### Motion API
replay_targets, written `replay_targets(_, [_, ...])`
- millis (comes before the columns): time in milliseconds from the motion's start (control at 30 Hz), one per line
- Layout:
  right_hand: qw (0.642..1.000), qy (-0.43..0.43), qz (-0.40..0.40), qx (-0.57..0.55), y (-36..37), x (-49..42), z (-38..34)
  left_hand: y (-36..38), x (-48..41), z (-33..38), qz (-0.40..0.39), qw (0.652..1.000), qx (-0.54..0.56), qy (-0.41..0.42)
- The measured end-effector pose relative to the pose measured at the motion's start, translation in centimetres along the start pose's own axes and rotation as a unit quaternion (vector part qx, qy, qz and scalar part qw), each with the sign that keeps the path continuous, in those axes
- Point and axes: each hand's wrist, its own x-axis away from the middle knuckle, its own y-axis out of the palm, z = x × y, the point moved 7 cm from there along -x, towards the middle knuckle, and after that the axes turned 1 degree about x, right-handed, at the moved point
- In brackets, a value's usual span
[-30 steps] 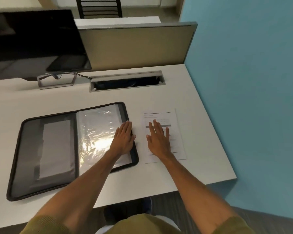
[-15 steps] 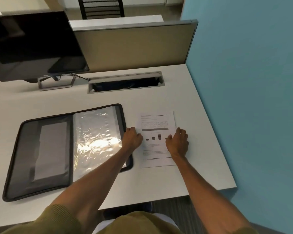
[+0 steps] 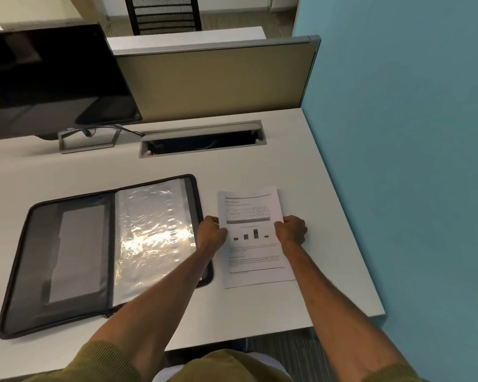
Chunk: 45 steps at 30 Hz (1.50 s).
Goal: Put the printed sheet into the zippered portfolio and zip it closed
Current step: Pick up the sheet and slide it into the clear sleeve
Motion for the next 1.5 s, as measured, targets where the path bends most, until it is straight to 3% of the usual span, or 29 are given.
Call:
replay_targets(267, [0.993, -0.016, -0.058, -0.105, 0.4, 0.5, -0.6, 0.4, 0.4, 0.5, -0.030, 0.999, 0.011, 0.003])
replay_targets(433, [0.977, -0.046, -0.093, -0.185, 0.2, 1.1, -2.5, 0.5, 0.7, 1.8, -0.047, 0.990, 0.131, -0.033])
replay_targets(667, [0.949, -0.142, -0.094, -0.264, -2.1, 1.5, -6.1, -1.4, 1.6, 6.6, -0.019, 0.972, 0.179, 0.149])
replay_targets(800, [0.940, -0.166, -0.072, -0.291, -3.7, 1.4, -7.8, -2.7, 2.5, 8.2, -0.023, 0.955, 0.222, 0.196])
replay_targets(1100, [0.877, -0.232, -0.042, -0.419, -5.8, 2.9, -9.6, -5.2, 3.1, 10.7, 0.000, 0.916, 0.266, 0.300])
replay_targets(1367, [0.933, -0.151, -0.081, -0.317, -1.1, 2.4, -4.7, -2.3, 2.7, 6.8, -0.056, 0.940, 0.212, 0.262])
replay_targets(1500, [0.946, -0.158, -0.084, -0.271, -0.9, 1.8, -4.8, -2.7, 2.1, 7.0, -0.069, 0.945, 0.205, 0.246])
